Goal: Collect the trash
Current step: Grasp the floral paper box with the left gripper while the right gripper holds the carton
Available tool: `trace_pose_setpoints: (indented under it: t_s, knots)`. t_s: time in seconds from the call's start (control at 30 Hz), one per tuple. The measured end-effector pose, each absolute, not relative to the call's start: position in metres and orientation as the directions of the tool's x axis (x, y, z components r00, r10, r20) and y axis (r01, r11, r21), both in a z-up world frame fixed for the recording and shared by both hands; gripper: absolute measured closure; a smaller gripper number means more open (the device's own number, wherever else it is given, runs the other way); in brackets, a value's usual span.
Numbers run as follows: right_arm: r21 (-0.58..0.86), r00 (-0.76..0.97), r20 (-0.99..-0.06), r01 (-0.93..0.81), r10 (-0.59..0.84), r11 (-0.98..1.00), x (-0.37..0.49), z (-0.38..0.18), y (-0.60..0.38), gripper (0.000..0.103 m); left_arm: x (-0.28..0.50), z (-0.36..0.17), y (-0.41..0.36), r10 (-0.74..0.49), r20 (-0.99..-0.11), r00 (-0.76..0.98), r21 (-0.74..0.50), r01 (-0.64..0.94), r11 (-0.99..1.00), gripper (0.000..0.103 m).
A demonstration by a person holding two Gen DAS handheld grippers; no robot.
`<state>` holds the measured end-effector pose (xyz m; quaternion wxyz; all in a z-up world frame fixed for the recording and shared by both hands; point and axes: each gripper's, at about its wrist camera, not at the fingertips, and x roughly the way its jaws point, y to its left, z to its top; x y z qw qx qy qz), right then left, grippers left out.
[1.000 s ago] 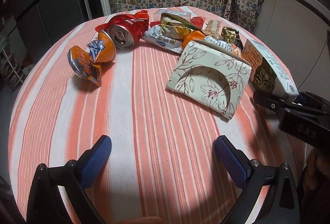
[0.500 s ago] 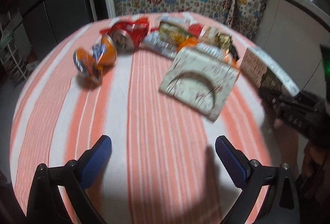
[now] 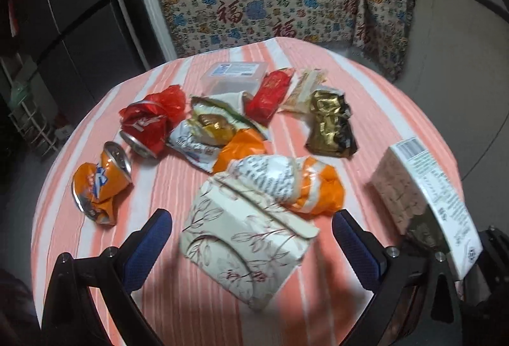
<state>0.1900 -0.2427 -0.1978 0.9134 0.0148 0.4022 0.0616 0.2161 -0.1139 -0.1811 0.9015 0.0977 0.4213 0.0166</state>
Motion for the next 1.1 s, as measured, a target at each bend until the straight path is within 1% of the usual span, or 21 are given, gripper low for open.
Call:
trace_pose_setpoints:
  t_s: [0.07, 0.23, 0.33, 0.4, 0.43, 0.5, 0.57, 0.67, 0.7, 0.77, 0.83, 0.87, 0.93, 0.97, 1.0, 1.03, 1.07, 1.1]
  knots:
    - [0.085, 0.664, -0.735, -0.109, 0.136, 0.99, 0.189, -0.198, -0.242, 0.06, 0.21, -0.183, -0.098, 0.097, -0.766, 0.635, 0.164, 0.046, 0.985, 0.0]
    - [0.093, 0.654, -0.74, -0.133, 0.158, 0.987, 0.185, -0.194, -0.236, 0.059, 0.186, -0.186, -0.054, 0.089, -0.785, 0.614, 0.149, 0.047, 0.988, 0.0]
    - [0.11, 0.642, -0.747, -0.136, 0.172, 0.985, 0.185, -0.193, -0.235, 0.058, 0.176, -0.188, -0.028, 0.012, -0.808, 0.589, 0.06, 0.063, 0.996, 0.001]
    - [0.119, 0.632, -0.754, -0.135, 0.178, 0.984, 0.185, -0.192, -0.235, 0.057, 0.173, -0.19, -0.019, -0.075, -0.82, 0.567, -0.021, 0.1, 0.995, 0.001]
    - [0.126, 0.628, -0.756, -0.137, 0.185, 0.982, 0.185, -0.192, -0.235, 0.054, 0.173, -0.19, -0.017, -0.11, -0.82, 0.561, -0.053, 0.117, 0.992, 0.001]
    - [0.148, 0.616, -0.761, -0.143, 0.205, 0.979, 0.187, -0.191, -0.235, 0.037, 0.172, -0.183, -0.018, -0.159, -0.807, 0.569, -0.089, 0.15, 0.985, 0.001]
    - [0.156, 0.61, -0.763, -0.148, 0.214, 0.977, 0.188, -0.189, -0.235, 0.029, 0.174, -0.175, -0.024, -0.192, -0.794, 0.576, -0.102, 0.185, 0.977, 0.001]
    - [0.16, 0.607, -0.761, -0.166, 0.229, 0.973, 0.194, -0.18, -0.237, 0.024, 0.191, -0.175, -0.035, -0.168, -0.81, 0.562, -0.059, 0.206, 0.977, 0.001]
    - [0.15, 0.605, -0.764, -0.174, 0.226, 0.973, 0.198, -0.175, -0.237, 0.021, 0.197, -0.177, -0.037, -0.148, -0.821, 0.552, -0.039, 0.204, 0.978, 0.001]
    - [0.117, 0.585, -0.782, -0.198, 0.213, 0.973, 0.207, -0.169, -0.232, 0.018, 0.209, -0.181, -0.04, -0.127, -0.839, 0.529, -0.016, 0.209, 0.978, 0.002]
    - [0.075, 0.561, -0.805, -0.224, 0.191, 0.972, 0.218, -0.163, -0.225, 0.018, 0.212, -0.182, -0.041, -0.115, -0.851, 0.512, 0.004, 0.224, 0.974, 0.003]
    - [0.05, 0.542, -0.823, -0.232, 0.172, 0.971, 0.223, -0.163, -0.222, 0.018, 0.213, -0.182, -0.042, -0.111, -0.853, 0.511, 0.016, 0.238, 0.971, 0.006]
    - [0.025, 0.494, -0.857, -0.246, 0.148, 0.969, 0.233, -0.167, -0.216, 0.022, 0.214, -0.182, -0.044, -0.107, -0.859, 0.5, 0.031, 0.26, 0.965, 0.036]
    - [0.028, 0.474, -0.868, -0.248, 0.147, 0.968, 0.235, -0.169, -0.216, 0.031, 0.214, -0.182, -0.044, -0.111, -0.861, 0.496, 0.028, 0.265, 0.964, 0.045]
    - [0.029, 0.458, -0.877, -0.25, 0.145, 0.968, 0.237, -0.171, -0.215, 0.046, 0.214, -0.18, -0.042, -0.12, -0.857, 0.501, 0.022, 0.268, 0.963, 0.051]
    - [0.033, 0.449, -0.881, -0.252, 0.148, 0.967, 0.238, -0.172, -0.216, 0.056, 0.213, -0.178, -0.041, -0.129, -0.85, 0.511, 0.018, 0.272, 0.962, 0.057]
    - [0.048, 0.449, -0.879, -0.244, 0.157, 0.968, 0.238, -0.171, -0.218, 0.064, 0.211, -0.175, -0.04, -0.136, -0.845, 0.518, 0.014, 0.275, 0.961, 0.059]
    - [0.064, 0.455, -0.875, -0.236, 0.168, 0.97, 0.236, -0.169, -0.221, 0.065, 0.209, -0.172, -0.038, -0.144, -0.837, 0.528, 0.009, 0.277, 0.961, 0.061]
